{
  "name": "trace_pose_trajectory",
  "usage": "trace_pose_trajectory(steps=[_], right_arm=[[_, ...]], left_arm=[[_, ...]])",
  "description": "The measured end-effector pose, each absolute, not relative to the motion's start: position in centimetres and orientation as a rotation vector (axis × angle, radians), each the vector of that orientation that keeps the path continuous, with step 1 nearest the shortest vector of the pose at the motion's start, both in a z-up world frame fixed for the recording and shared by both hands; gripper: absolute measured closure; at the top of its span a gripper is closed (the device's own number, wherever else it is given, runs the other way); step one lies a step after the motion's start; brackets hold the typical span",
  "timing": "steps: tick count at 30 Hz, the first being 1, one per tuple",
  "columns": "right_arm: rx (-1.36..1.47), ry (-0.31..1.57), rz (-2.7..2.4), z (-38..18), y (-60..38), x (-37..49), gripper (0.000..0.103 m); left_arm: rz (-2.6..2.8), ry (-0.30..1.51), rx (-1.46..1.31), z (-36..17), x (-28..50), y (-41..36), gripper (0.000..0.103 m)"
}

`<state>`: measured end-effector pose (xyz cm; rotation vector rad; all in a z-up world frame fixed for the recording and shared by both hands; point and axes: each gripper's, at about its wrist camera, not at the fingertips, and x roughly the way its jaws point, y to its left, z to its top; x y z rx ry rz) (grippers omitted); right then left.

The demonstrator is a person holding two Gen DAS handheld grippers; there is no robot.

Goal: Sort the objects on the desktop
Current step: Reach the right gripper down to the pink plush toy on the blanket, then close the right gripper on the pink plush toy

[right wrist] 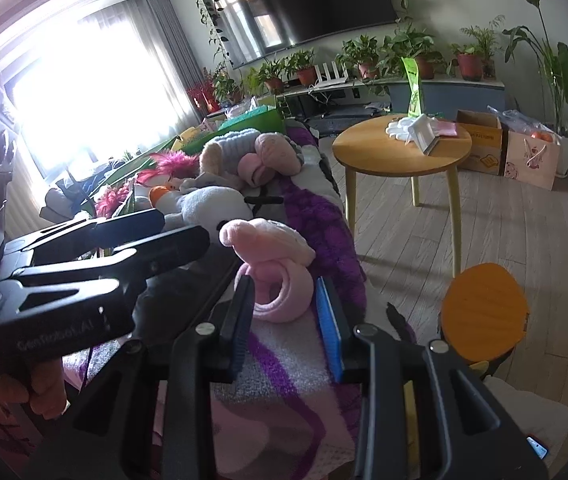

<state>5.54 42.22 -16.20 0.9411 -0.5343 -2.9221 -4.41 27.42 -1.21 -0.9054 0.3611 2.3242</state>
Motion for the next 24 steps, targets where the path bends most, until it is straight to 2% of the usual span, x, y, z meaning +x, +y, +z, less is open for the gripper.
trace_pose_trajectory(steps=[10,12,13,16,24], right_arm=[[1.057,-0.576,-2.92,-17.6,42.8,4.0,0.071],[1.084,-0.595,-2.904,-18.0,43.1,3.8,0.074],[1.103,-0.608,-2.887,-18.2,43.2,3.6,0.082],[1.115,-0.606,-2.869,-18.7,43.2,3.3,0.091],[1.041,-0.521,-2.902,-17.4,42.6,3.8,0.094]], left_arm=[[2.3,0.395,-0.928,-1.9,-4.5,27.8,0.045],[2.298,0.4,-0.929,-1.9,-4.5,27.9,0.045],[2.294,0.401,-0.932,-2.0,-4.5,27.9,0.045],[2.279,0.394,-0.941,-2.1,-4.5,28.0,0.045],[2.273,0.39,-0.907,-1.3,-3.9,27.4,0.045]])
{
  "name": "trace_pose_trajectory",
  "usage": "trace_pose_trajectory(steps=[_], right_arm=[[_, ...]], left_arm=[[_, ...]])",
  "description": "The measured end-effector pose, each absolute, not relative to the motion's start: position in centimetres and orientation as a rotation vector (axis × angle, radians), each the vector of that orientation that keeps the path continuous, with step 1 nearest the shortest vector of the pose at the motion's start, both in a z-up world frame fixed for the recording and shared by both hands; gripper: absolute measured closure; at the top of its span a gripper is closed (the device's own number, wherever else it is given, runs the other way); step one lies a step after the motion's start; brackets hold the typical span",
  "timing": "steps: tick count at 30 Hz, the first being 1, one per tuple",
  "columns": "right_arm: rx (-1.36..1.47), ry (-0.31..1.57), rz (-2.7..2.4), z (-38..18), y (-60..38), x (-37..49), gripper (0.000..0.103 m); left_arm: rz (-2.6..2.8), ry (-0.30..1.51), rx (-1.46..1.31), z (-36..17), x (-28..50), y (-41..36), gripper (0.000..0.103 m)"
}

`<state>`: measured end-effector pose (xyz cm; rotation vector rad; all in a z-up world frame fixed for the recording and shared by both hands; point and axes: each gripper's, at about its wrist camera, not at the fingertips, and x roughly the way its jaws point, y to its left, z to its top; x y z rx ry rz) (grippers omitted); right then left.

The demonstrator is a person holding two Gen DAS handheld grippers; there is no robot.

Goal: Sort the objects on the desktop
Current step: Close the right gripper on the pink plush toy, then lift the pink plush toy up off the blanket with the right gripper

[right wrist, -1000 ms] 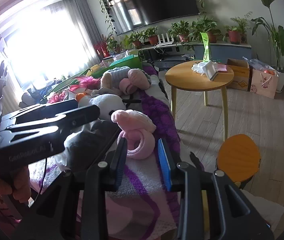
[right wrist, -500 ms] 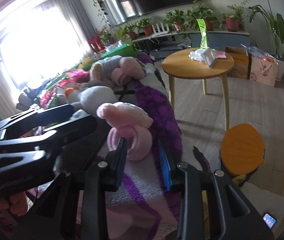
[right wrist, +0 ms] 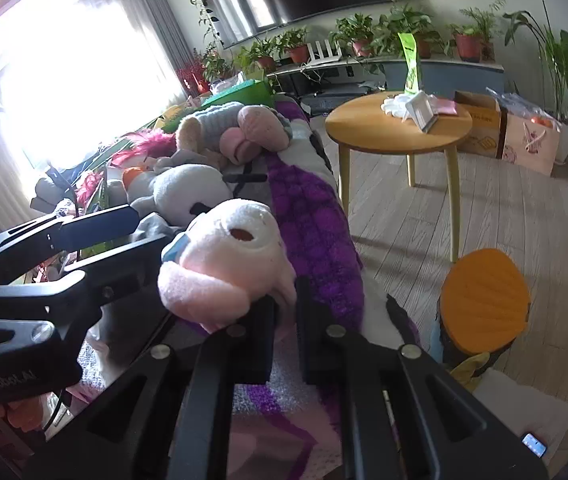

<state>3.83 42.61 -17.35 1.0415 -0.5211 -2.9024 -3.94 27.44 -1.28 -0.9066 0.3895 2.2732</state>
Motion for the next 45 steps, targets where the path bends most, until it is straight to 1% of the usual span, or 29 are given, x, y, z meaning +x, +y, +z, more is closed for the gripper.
trace_pose_trajectory(steps=[5,9,16,20,22,23,26,27,30,34,37,38,41,45], right_arm=[[1.022,-0.525,-2.881,-16.9,42.5,3.8,0.094],[1.07,-0.492,-2.891,-16.7,42.1,3.5,0.094],[1.121,-0.517,-2.852,-16.7,42.0,3.2,0.093],[1.092,-0.685,-2.743,-17.1,42.9,3.2,0.093],[1.071,-0.756,-2.693,-17.2,43.3,3.4,0.093],[1.053,-0.781,-2.67,-17.2,43.4,3.6,0.093],[1.041,-0.759,-2.692,-16.7,42.8,3.8,0.093],[1.042,-0.752,-2.697,-16.6,42.7,3.9,0.093],[1.019,-0.77,-2.675,-16.4,42.5,4.0,0.093],[1.003,-0.699,-2.714,-15.6,41.9,4.2,0.093],[0.992,-0.704,-2.718,-15.2,41.9,4.1,0.093],[0.991,-0.699,-2.725,-15.0,41.7,4.1,0.093],[0.99,-0.629,-2.781,-14.3,40.9,4.0,0.093],[0.968,-0.62,-2.784,-13.7,40.8,3.8,0.093]], left_arm=[[2.264,0.377,-0.905,-1.1,-3.9,27.0,0.045],[2.211,0.352,-0.896,-0.6,-3.3,26.9,0.045],[2.158,0.322,-0.936,-0.5,-2.7,27.0,0.046],[2.13,0.312,-0.95,-0.7,-2.4,26.9,0.046],[2.114,0.293,-0.973,-0.9,-2.7,26.7,0.053],[2.107,0.289,-0.985,-1.0,-2.8,26.6,0.06],[2.075,0.269,-0.994,-1.0,-2.9,26.5,0.072],[2.065,0.271,-0.991,-0.9,-2.7,26.6,0.073],[2.052,0.288,-0.979,-0.8,-2.3,26.6,0.074],[2.051,0.271,-0.983,-0.7,-2.7,26.4,0.074],[2.071,0.26,-0.978,-0.4,-2.9,26.1,0.074],[2.076,0.257,-0.977,-0.3,-3.0,26.0,0.075],[2.086,0.256,-0.97,-0.1,-3.2,25.9,0.076],[2.105,0.243,-0.944,0.5,-3.4,25.4,0.076]])
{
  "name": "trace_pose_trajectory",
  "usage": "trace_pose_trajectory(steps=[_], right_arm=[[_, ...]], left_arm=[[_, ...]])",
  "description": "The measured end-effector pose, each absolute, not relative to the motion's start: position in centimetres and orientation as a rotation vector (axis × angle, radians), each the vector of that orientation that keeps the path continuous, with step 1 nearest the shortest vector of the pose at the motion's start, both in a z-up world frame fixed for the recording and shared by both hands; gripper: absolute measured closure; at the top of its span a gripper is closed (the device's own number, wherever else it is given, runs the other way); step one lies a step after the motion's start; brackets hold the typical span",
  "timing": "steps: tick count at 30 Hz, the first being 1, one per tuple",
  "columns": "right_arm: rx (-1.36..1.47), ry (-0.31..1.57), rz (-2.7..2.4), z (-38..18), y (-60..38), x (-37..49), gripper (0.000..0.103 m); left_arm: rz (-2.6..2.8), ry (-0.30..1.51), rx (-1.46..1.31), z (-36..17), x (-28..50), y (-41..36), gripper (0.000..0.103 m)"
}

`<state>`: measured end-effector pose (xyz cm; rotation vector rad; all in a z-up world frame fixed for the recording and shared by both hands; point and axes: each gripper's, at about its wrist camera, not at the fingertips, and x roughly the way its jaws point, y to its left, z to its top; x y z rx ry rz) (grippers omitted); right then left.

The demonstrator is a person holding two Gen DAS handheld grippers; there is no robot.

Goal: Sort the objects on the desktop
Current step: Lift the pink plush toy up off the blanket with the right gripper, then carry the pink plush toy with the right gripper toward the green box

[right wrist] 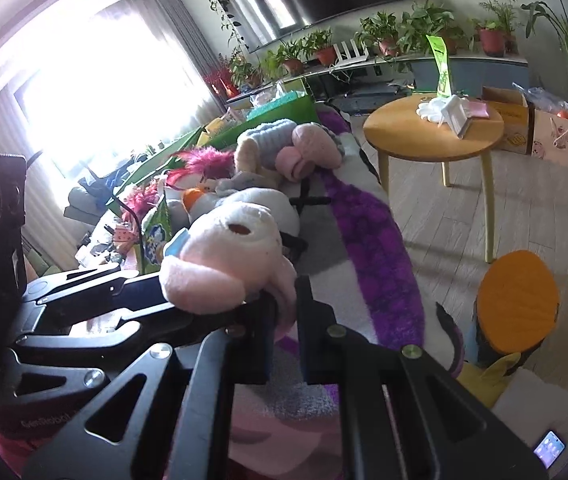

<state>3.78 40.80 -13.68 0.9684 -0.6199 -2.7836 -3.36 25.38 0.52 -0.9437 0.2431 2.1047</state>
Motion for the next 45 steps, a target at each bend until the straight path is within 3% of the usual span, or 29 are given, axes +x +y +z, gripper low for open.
trace_pose_trajectory(steps=[45], right_arm=[[0.799,-0.283,-2.684,-4.7,30.9,-5.6,0.093]], left_arm=[[2.376,0.055,-0.754,7.1,-10.4,14.0,0.076]])
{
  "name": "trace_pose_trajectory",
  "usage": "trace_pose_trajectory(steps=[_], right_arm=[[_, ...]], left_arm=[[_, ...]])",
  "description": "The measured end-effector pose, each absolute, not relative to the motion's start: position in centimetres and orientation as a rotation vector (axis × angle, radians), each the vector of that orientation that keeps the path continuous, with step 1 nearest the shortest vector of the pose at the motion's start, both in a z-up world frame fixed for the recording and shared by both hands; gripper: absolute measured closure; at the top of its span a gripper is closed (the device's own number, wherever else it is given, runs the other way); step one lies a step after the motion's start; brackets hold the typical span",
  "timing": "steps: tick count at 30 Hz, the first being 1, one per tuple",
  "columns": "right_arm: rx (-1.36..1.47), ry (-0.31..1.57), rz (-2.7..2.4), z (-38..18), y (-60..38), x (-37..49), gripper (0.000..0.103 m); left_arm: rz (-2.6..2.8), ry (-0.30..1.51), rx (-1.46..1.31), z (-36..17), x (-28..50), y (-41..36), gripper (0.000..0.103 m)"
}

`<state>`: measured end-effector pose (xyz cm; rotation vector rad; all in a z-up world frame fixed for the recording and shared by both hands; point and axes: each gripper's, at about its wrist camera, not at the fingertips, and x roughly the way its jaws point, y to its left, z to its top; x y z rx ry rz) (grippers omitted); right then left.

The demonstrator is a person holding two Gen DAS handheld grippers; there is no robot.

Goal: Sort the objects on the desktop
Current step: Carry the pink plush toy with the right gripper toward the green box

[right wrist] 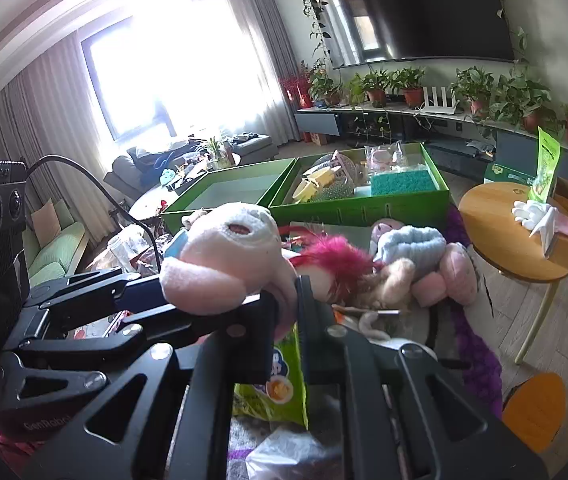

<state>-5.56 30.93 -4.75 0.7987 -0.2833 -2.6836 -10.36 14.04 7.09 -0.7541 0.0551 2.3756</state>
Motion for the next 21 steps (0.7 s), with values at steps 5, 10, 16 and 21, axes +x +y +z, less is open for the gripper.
trace_pose_trajectory(steps=[5,10,16,21], right_arm=[[0.8,-0.266,-2.686,-4.3,30.6,-6.4,0.093],[0.809,-0.258,-2.683,-4.2,30.3,-7.5,0.093],[0.811,-0.239,-2.689,-3.8,30.2,-8.9,0.093],[0.808,-0.252,-2.692,-3.5,30.9,-10.7,0.093]], left_arm=[[2.379,0.043,-0.747,7.3,-11.1,13.7,0.077],[2.379,0.037,-0.75,7.3,-12.0,13.4,0.077],[2.375,0.027,-0.737,7.5,-13.6,13.2,0.077],[2.372,0.032,-0.736,7.9,-15.6,13.9,0.076]])
